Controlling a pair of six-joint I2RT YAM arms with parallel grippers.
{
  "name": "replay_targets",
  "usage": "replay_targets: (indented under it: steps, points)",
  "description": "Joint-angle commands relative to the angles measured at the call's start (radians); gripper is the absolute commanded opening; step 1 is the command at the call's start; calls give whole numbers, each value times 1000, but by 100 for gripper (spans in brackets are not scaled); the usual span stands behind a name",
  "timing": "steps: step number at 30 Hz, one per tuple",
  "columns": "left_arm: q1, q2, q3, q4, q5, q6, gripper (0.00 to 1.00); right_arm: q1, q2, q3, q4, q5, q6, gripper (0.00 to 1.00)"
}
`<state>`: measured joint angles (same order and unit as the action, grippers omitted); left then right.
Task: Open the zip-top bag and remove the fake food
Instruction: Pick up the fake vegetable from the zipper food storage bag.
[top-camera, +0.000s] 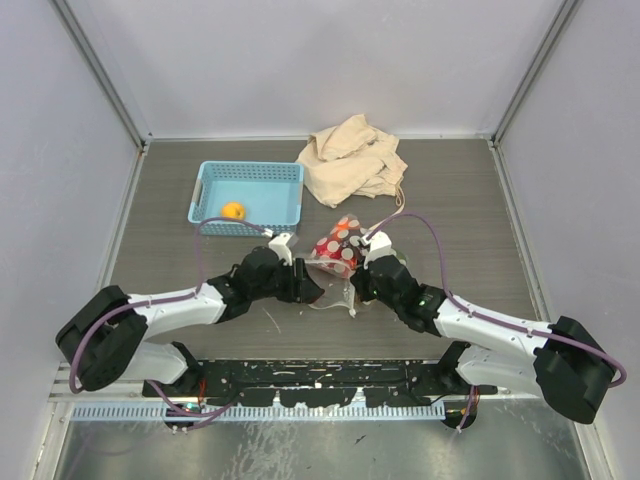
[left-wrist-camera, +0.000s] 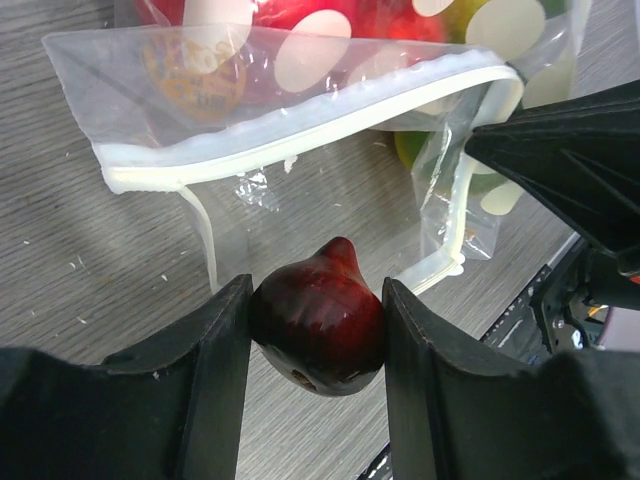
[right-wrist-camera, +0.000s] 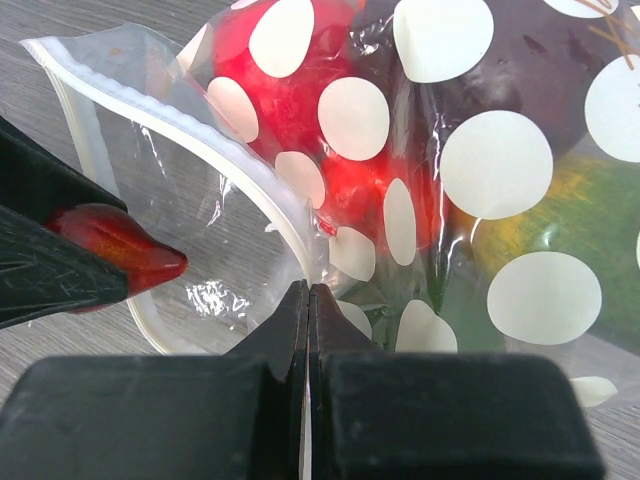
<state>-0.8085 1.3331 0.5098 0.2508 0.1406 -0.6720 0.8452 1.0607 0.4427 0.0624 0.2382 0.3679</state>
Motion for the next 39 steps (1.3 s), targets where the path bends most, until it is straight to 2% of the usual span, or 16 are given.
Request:
replay_targets:
  steps: [1,11,19,28,35,39]
  points:
    - [7,-39,11,81,29,-29,7,3,2,4,27,17,-19,1]
    - [29,-98,-11,168,85,-101,7,3,-5,-6,46,-11,-22,1]
    - [124,-133,-21,191,199,-157,7,3,-9,-12,55,-12,-26,1]
    - [346,-202,6,133,344,-166,7,3,-22,-21,60,-12,-27,1]
    - [550,-202,51,94,438,-168,7,3,-21,-23,63,-11,-29,1]
    - [626,-180,84,93,458,-178,7,3,-16,-21,65,-46,-31,1]
